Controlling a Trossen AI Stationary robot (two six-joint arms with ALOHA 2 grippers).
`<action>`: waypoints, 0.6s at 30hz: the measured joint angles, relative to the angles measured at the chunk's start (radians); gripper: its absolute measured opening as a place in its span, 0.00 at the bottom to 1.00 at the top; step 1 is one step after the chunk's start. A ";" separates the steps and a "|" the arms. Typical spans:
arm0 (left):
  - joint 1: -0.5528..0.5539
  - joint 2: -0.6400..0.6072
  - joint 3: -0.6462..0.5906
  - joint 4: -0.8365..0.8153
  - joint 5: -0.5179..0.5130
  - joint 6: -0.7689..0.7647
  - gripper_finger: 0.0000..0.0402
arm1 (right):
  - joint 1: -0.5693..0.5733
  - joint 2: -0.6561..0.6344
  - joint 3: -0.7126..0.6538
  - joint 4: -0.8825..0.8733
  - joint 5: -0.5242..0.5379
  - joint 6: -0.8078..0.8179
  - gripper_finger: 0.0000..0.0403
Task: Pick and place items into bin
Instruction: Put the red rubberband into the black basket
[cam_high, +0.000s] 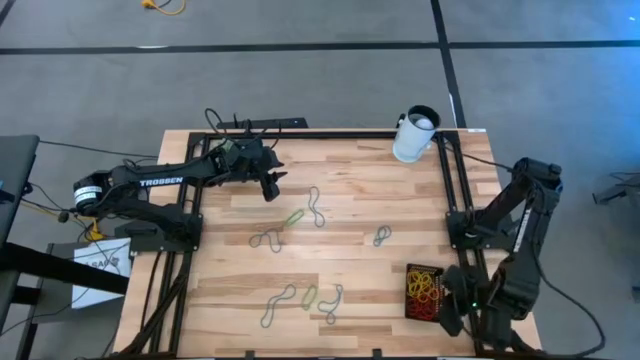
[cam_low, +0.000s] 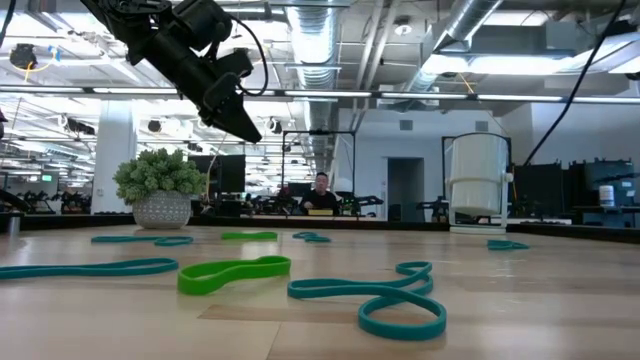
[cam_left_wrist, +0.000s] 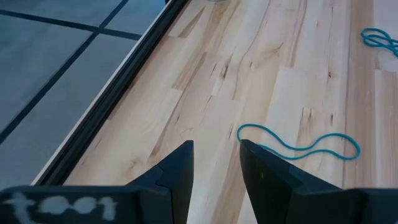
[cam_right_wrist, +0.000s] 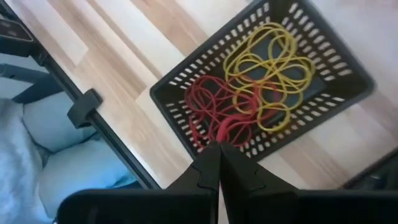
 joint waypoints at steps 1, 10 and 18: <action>0.000 0.000 0.000 0.001 0.000 0.000 0.30 | -0.004 0.008 0.000 0.010 -0.001 -0.012 0.00; 0.000 0.000 0.000 0.025 0.000 -0.013 0.30 | -0.104 0.031 0.000 0.049 0.011 -0.063 0.03; 0.000 0.000 0.000 0.026 0.000 -0.020 0.30 | -0.247 0.140 0.000 0.188 -0.143 -0.292 0.13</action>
